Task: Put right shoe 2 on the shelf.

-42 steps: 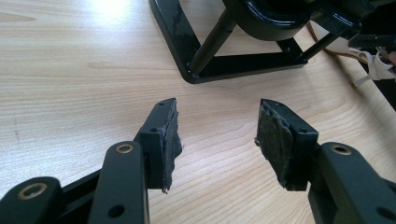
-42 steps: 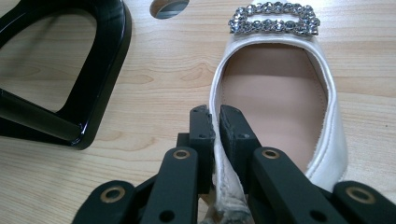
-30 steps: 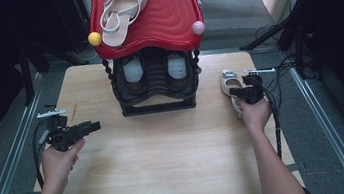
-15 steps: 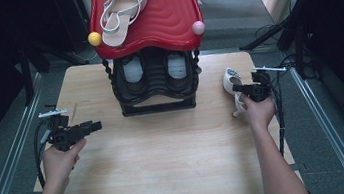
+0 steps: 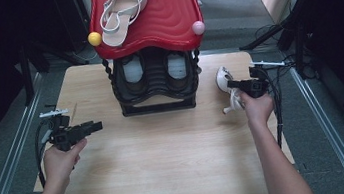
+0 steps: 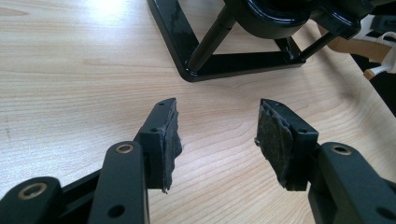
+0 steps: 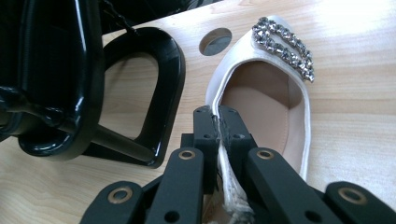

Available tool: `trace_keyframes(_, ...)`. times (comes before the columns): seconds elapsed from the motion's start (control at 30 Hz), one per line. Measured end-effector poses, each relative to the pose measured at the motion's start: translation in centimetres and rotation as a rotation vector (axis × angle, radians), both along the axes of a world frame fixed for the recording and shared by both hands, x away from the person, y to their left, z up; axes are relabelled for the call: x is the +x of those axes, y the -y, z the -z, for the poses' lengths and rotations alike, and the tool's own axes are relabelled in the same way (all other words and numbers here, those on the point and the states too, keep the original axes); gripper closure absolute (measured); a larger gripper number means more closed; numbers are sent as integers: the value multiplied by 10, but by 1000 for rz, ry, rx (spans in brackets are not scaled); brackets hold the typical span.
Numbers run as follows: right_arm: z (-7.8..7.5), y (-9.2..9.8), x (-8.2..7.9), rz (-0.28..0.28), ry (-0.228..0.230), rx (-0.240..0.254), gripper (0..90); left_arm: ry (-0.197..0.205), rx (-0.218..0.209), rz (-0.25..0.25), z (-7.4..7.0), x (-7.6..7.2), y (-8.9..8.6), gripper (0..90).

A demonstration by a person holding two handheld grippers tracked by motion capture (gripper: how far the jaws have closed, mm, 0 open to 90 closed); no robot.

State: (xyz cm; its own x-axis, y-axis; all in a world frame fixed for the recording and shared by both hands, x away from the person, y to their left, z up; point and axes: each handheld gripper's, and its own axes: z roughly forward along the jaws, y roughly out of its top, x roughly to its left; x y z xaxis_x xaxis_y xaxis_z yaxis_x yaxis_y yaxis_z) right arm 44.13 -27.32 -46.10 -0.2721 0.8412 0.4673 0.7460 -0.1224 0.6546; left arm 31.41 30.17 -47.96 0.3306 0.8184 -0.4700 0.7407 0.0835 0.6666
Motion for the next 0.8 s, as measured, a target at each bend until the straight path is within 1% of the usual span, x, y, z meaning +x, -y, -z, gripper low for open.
trace_keyframes(0.1, -6, -1, 3, -12, -2, 3, 889, -6, -1, 7, 0, 1, 0, 485)
trace_keyframes(0.2, -11, -1, 5, -19, -24, 22, 889, -5, -1, 9, 1, 2, 2, 485)
trace_keyframes(0.3, -19, -1, 8, -31, -25, 39, 889, -3, 0, 14, 1, 2, 3, 485)
trace_keyframes(0.33, -22, -1, 8, -31, -26, 52, 889, -3, 1, 16, 0, 2, 3, 485)
trace_keyframes(0.4, -30, -2, 10, -37, -23, 61, 889, -4, -2, 16, 0, 2, 4, 485)
trace_keyframes(0.5, -44, -6, 13, -45, -2, 45, 889, -2, -6, 15, 1, 2, 4, 484)
trace_keyframes(0.57, -54, -8, 15, -47, 7, 45, 889, -5, -10, 13, 1, 2, 4, 484)
trace_keyframes(0.63, -63, -9, 18, -47, 8, 56, 889, -5, -10, 14, 1, 3, 4, 483)
trace_keyframes(0.67, -68, -9, 19, -45, 7, 57, 889, -6, -4, 20, 1, 3, 4, 484)
trace_keyframes(0.8, -86, -12, 22, -56, 27, 46, 889, -12, -4, 22, 2, 3, 5, 484)
